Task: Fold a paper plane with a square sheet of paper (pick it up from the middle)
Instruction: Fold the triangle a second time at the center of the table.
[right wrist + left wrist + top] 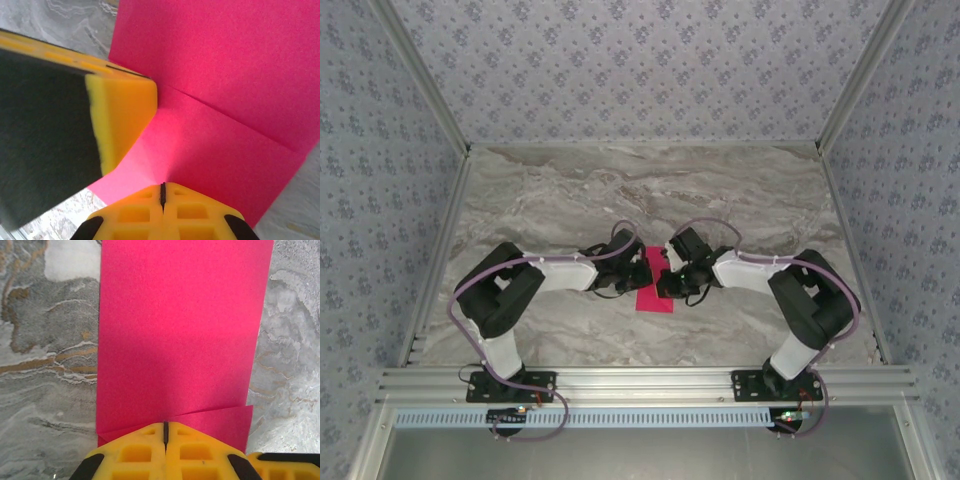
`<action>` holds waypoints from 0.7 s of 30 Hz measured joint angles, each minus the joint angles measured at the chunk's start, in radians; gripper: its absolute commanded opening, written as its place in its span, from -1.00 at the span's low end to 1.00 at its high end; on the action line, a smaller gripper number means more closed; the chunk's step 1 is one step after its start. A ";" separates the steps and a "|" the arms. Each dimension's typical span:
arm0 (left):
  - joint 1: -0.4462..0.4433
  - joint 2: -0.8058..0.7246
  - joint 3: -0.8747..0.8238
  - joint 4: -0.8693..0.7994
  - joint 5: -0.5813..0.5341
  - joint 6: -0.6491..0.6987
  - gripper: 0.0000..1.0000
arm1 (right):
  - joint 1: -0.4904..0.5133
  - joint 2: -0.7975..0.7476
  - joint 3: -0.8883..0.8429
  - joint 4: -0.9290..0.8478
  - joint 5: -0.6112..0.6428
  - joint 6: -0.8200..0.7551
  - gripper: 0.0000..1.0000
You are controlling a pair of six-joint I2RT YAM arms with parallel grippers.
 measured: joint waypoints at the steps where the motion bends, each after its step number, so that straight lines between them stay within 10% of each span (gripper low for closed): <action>1: 0.000 -0.001 -0.002 0.003 0.000 -0.002 -1.00 | 0.000 0.004 0.000 0.008 -0.001 0.007 -1.00; 21: 0.005 -0.004 -0.032 0.059 0.003 -0.039 -1.00 | -0.003 -0.010 -0.044 0.057 -0.011 0.047 -1.00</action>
